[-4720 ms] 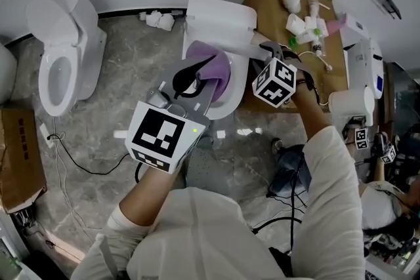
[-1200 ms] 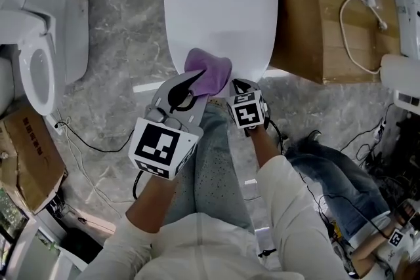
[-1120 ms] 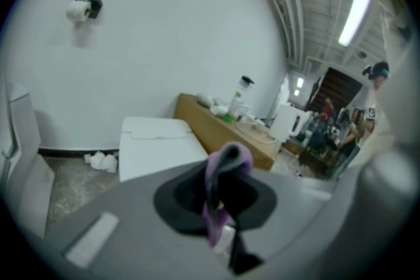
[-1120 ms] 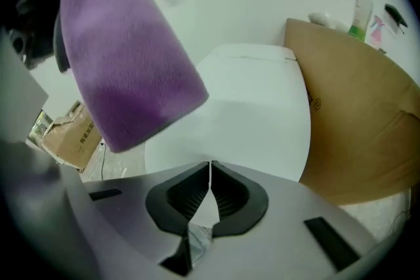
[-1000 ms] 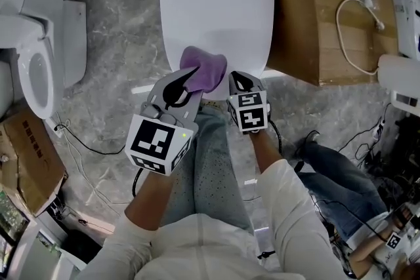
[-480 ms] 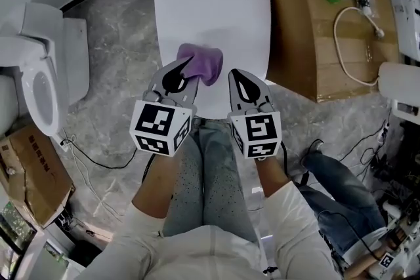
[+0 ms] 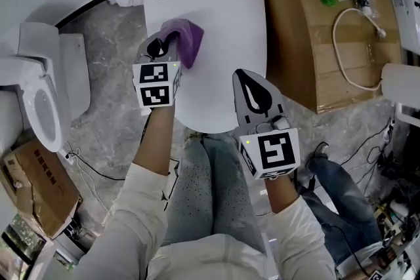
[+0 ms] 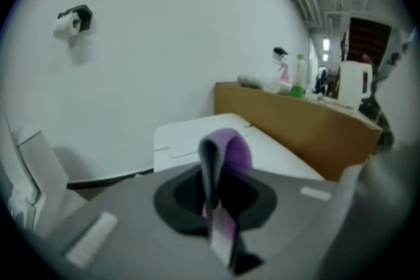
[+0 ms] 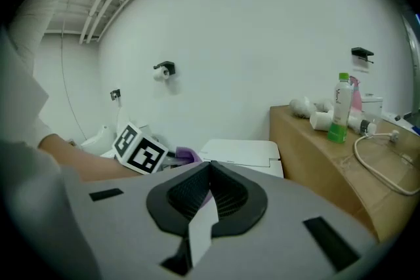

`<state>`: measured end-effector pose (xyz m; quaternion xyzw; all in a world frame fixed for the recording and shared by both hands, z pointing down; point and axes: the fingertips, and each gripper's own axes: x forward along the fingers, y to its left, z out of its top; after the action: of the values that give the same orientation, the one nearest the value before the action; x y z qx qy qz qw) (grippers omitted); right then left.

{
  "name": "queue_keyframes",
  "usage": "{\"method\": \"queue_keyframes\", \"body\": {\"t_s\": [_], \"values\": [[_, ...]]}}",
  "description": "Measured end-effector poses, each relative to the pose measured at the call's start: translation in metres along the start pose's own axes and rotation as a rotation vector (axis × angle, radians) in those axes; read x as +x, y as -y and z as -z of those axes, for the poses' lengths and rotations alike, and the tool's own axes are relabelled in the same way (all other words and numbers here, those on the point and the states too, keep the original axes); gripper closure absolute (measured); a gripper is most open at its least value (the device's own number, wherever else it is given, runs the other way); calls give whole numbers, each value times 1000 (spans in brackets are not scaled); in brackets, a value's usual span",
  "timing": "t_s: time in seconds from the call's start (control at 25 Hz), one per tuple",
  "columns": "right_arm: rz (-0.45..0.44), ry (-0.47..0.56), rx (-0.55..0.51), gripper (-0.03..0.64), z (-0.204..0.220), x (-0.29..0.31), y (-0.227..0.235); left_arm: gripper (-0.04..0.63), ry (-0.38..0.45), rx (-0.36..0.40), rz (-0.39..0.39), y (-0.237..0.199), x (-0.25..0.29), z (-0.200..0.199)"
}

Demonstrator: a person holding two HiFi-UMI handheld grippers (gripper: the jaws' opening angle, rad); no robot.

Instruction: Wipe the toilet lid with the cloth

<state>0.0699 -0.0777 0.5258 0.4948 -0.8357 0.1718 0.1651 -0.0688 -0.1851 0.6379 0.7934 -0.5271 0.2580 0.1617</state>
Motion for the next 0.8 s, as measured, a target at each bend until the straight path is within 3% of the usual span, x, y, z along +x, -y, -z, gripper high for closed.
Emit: {"method": "queue_keyframes", "body": {"t_s": [0.12,0.28,0.44,0.56,0.68,0.8], "values": [[5,1,7,601,1,-3,4,578,-75,39,-55,-15,34,22],[15,-7,20,601,9,-11,10,578,-206,52,-56,-5,76,62],[42,-23,36,601,20,-20,22,578,-183,115,-87,20,107,52],[67,-31,44,601,26,-29,31,578,-152,166,11,69,135,30],[91,-25,51,601,26,-37,39,577,-142,256,179,138,153,15],[106,-16,54,601,22,-43,45,577,-135,272,310,192,147,16]]}}
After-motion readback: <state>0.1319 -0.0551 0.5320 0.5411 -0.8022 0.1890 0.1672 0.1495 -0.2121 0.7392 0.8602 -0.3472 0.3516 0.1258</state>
